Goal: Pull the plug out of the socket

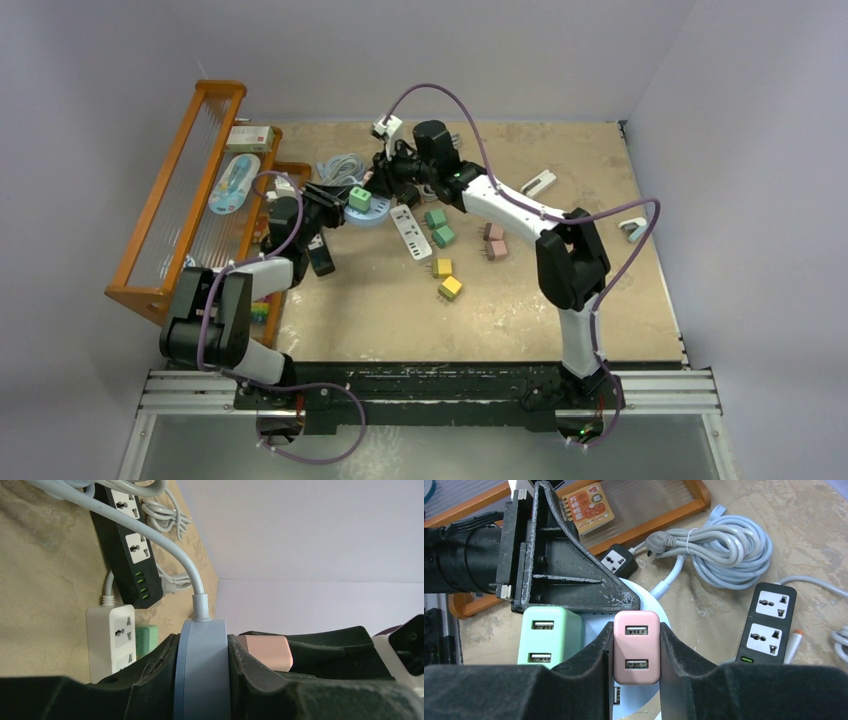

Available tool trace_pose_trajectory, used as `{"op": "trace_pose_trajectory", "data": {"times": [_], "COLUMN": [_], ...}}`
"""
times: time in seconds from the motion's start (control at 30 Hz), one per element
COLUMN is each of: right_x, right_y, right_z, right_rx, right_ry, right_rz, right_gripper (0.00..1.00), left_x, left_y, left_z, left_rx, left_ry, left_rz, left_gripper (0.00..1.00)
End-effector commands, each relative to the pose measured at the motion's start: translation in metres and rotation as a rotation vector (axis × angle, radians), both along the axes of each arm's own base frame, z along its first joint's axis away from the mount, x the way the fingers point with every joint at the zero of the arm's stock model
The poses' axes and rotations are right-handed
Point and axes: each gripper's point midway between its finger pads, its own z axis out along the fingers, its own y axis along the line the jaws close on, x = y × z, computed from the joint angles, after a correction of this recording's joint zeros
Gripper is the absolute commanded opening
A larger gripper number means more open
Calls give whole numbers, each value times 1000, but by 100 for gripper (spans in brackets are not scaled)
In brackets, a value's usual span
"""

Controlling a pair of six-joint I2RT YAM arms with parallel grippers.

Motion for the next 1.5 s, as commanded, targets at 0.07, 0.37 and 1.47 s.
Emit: {"op": "trace_pose_trajectory", "data": {"times": [0.07,0.37,1.47], "right_x": [-10,-12,-122], "right_y": [-20,-107,-285], "right_z": [141,233,-109], "right_rx": [318,493,509], "right_ry": [-153,-225,1001], "right_rz": [103,23,-672], "right_gripper": [0,0,0], "left_x": [6,7,12], "left_y": [22,53,77], "left_z": [-4,-22,-31], "left_rx": [85,282,398], "left_ry": [20,126,193], "left_rz": [92,195,226], "left_gripper": [0,0,0]}}
